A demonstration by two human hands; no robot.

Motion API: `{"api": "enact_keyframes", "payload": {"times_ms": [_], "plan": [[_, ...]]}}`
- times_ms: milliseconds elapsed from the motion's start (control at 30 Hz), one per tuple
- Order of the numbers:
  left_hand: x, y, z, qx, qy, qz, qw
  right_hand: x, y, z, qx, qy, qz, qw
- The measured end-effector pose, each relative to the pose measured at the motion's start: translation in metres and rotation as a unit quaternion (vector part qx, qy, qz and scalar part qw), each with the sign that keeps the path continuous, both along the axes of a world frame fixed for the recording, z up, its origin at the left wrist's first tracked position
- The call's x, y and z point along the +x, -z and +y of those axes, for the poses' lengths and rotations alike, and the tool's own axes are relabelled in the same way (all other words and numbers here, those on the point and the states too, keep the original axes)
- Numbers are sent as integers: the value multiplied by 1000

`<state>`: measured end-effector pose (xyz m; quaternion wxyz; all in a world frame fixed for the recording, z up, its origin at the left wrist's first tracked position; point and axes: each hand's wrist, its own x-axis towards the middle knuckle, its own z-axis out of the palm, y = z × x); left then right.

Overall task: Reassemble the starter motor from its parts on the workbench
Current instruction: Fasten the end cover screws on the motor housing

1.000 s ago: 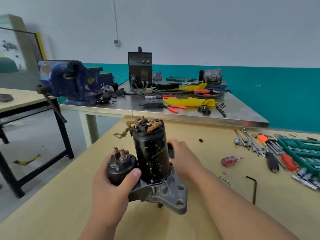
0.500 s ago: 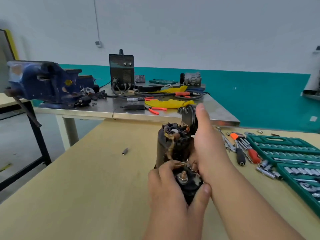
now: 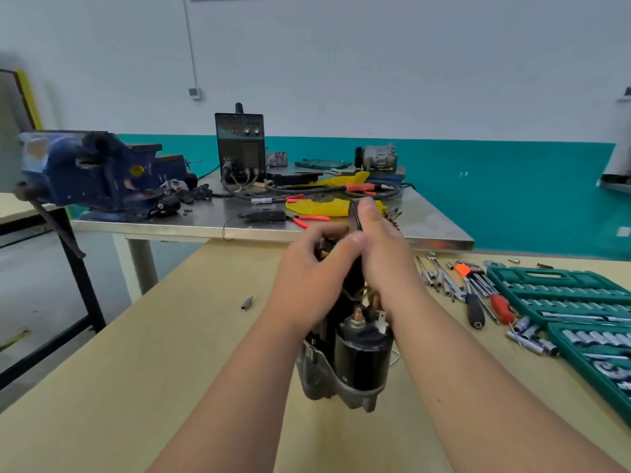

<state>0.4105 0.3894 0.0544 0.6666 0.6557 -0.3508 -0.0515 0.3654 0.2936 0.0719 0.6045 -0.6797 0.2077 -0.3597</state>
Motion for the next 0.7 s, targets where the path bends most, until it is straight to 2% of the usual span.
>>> {"api": "enact_keyframes", "payload": {"times_ms": [200, 300, 433, 500, 633, 700], "plan": [[22, 14, 13, -66, 56, 44, 995, 21, 7, 8, -15, -20, -67, 997], [26, 21, 19, -86, 48, 23, 995, 18, 0, 3, 41, -43, -103, 993], [32, 32, 21, -100, -11, -22, 995, 6, -15, -19, 138, -218, -201, 945], [34, 33, 19, -96, -20, -28, 995, 4, -21, -21, 95, -290, -194, 932], [31, 31, 9, -98, 15, -55, 994, 12, -24, -17, -135, -268, -97, 949], [25, 31, 5, -103, 24, -64, 992, 12, -22, -20, -168, -292, -60, 940]]}}
